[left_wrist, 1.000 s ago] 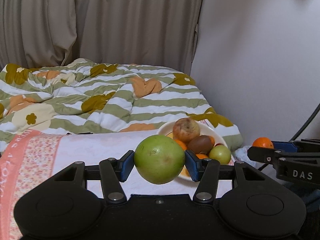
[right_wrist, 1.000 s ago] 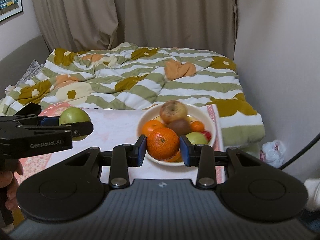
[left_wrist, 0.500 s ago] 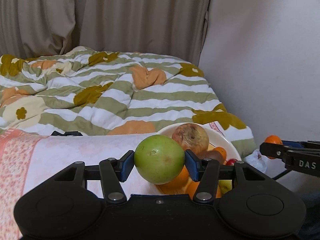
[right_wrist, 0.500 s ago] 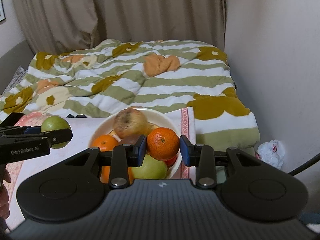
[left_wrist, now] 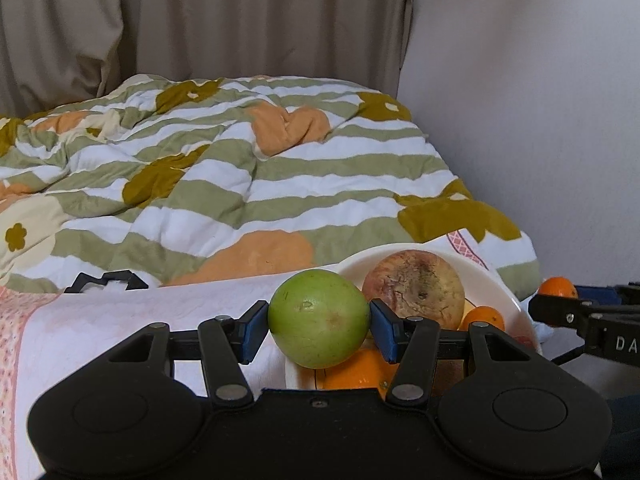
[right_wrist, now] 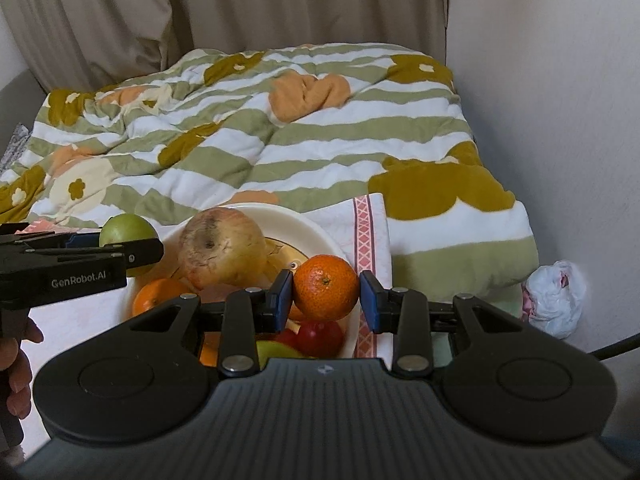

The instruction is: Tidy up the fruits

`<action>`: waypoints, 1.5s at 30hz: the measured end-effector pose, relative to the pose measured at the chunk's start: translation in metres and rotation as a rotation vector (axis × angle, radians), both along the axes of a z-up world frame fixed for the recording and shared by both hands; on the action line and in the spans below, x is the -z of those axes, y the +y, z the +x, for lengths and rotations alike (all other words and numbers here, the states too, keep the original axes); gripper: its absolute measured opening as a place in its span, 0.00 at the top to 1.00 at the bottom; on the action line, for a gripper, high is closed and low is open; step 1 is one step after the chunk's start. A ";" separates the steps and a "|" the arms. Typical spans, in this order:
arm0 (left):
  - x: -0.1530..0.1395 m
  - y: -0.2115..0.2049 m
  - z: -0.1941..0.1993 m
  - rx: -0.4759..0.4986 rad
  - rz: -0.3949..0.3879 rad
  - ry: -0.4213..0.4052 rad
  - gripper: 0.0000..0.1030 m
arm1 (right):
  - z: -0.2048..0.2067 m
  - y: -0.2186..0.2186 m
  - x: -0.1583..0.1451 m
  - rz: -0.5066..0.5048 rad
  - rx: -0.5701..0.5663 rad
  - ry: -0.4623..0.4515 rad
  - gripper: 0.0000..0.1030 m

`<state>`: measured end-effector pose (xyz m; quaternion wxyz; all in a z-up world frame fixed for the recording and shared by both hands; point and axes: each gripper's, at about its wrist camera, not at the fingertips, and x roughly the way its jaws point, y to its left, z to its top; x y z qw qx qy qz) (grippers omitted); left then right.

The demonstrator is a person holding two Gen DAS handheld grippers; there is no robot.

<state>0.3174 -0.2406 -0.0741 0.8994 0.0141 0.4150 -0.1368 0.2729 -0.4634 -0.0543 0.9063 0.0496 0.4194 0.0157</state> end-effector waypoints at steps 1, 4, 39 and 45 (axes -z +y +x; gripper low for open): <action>0.001 -0.001 0.001 0.001 0.002 0.003 0.43 | 0.001 -0.001 0.001 0.002 0.003 0.001 0.50; 0.002 -0.001 0.003 0.003 0.000 -0.001 0.40 | 0.006 -0.004 0.002 0.003 0.008 0.004 0.50; -0.028 0.047 -0.057 -0.083 -0.053 -0.035 0.02 | 0.013 0.006 0.008 0.006 -0.073 -0.101 0.00; -0.053 0.048 -0.085 -0.083 -0.068 -0.098 0.02 | -0.020 0.008 -0.020 0.010 -0.063 -0.136 0.00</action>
